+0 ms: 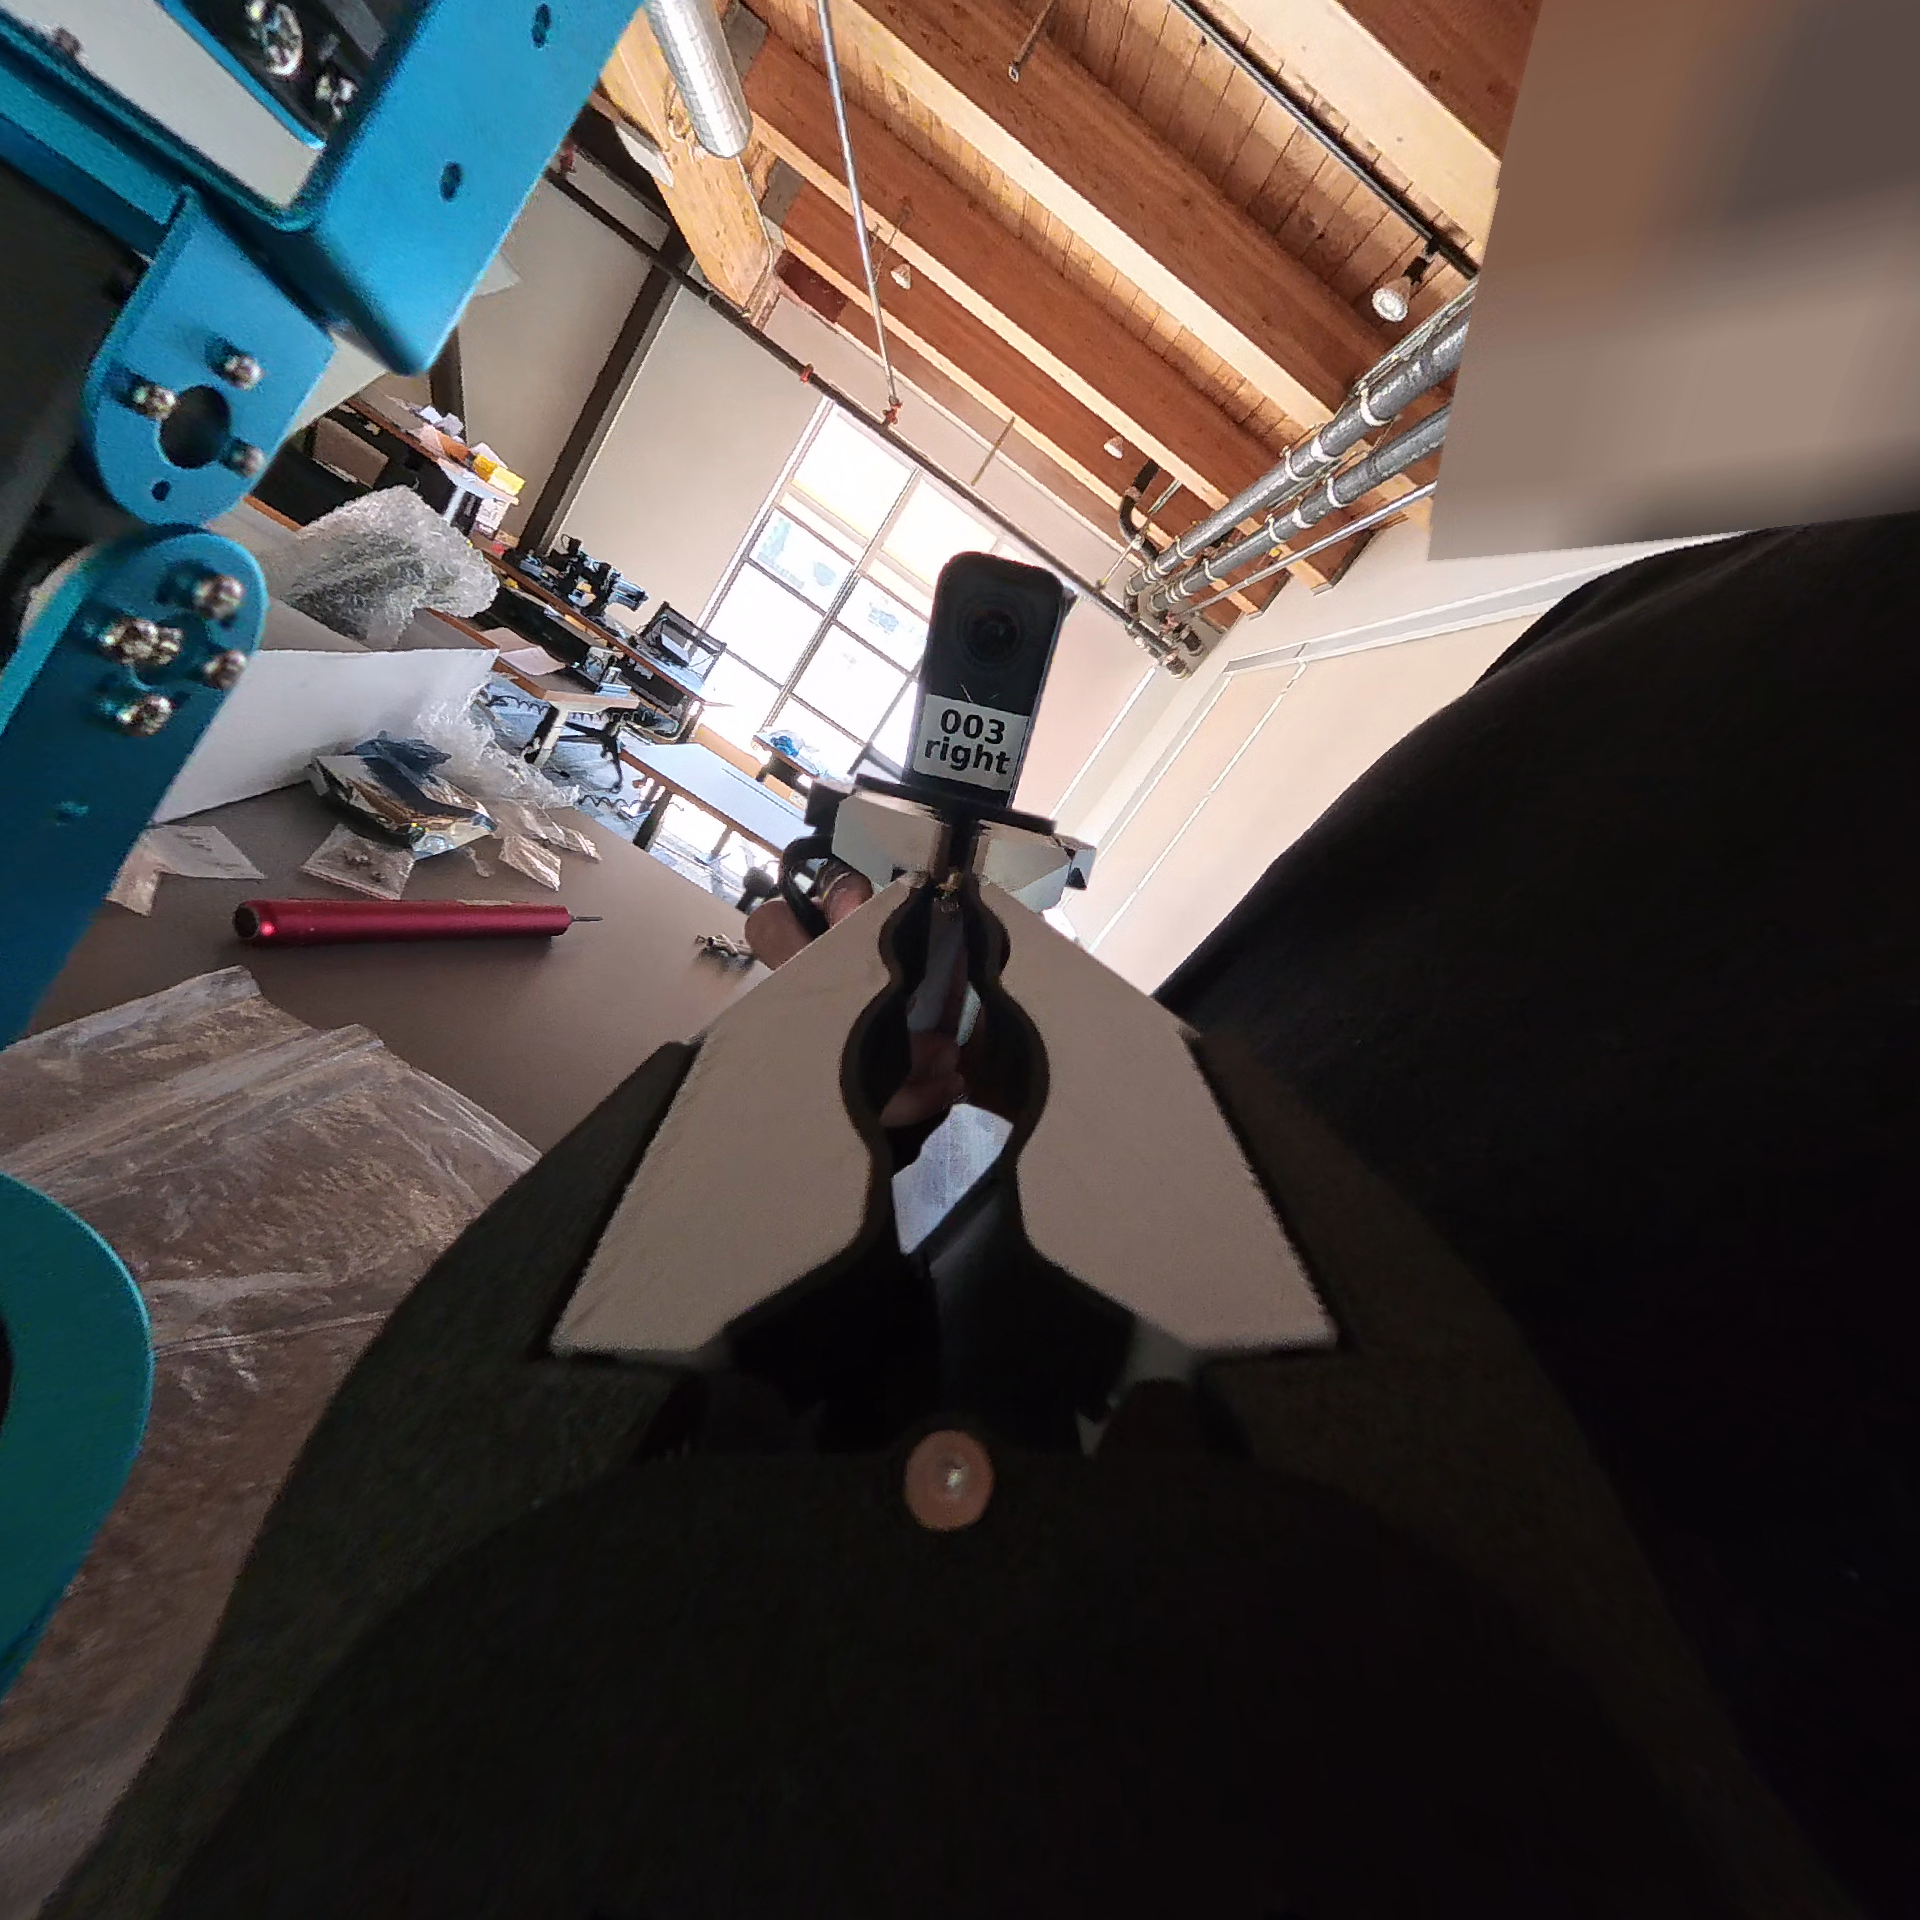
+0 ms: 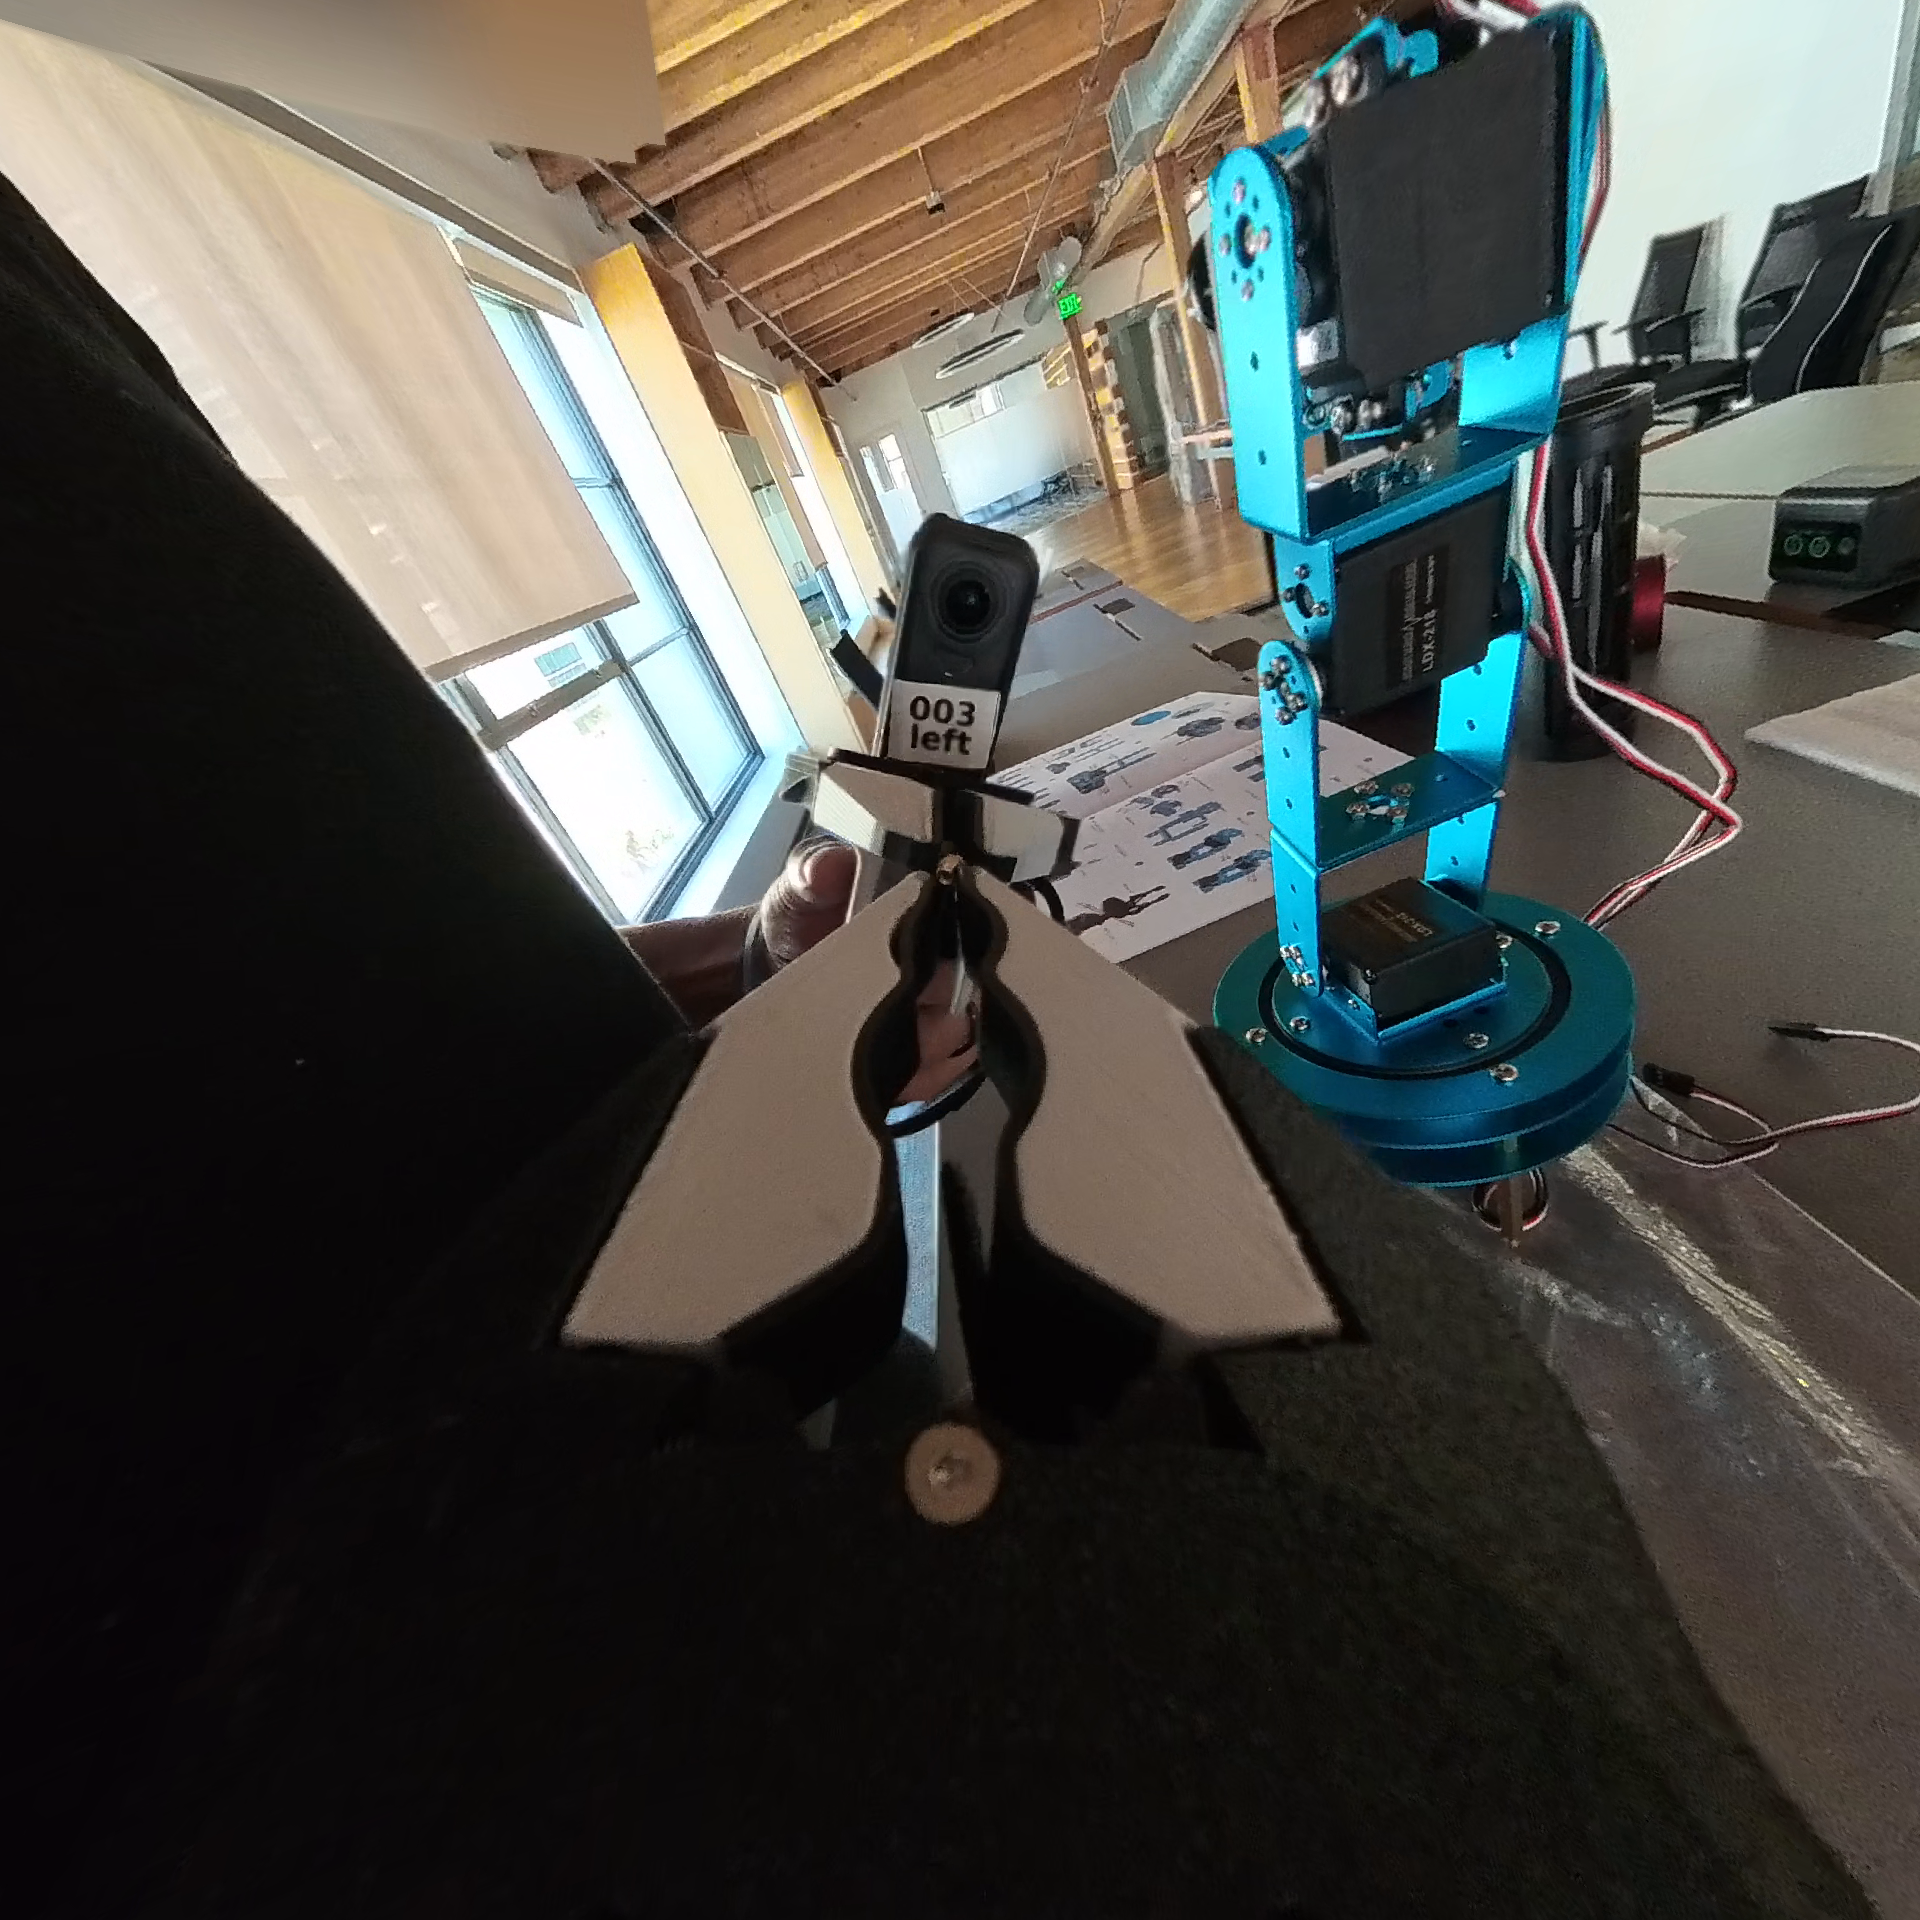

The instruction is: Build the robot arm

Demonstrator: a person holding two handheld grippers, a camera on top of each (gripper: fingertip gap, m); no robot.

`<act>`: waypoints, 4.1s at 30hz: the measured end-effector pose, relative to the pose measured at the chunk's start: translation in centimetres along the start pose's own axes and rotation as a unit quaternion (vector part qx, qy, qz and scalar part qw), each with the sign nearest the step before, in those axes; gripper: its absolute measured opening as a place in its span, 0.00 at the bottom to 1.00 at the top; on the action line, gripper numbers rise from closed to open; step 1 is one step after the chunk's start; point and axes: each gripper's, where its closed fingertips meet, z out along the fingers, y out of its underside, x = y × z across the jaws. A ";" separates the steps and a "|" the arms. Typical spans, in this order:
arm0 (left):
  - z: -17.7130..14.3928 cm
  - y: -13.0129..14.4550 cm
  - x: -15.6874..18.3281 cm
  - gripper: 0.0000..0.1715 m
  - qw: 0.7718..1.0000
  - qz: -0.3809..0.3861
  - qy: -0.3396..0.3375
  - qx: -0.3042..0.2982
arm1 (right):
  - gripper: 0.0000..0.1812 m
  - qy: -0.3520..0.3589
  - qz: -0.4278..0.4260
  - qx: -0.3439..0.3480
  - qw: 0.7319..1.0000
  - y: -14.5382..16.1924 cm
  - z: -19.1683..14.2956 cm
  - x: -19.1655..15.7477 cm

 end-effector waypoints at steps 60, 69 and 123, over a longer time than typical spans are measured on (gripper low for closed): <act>-5.9 -16.2 -4.2 0.03 0.919 0.326 -0.151 -0.163 | 0.09 0.109 -0.065 0.000 0.992 -5.6 -1.2 4.4; -5.7 -16.2 -3.9 0.02 0.927 0.316 -0.143 -0.140 | 0.09 0.102 -0.058 -0.015 0.993 -4.8 -0.6 4.7; -5.5 -15.7 -4.1 0.03 0.949 0.240 -0.080 -0.190 | 0.13 0.096 -0.098 -0.009 0.991 -7.6 -0.2 5.6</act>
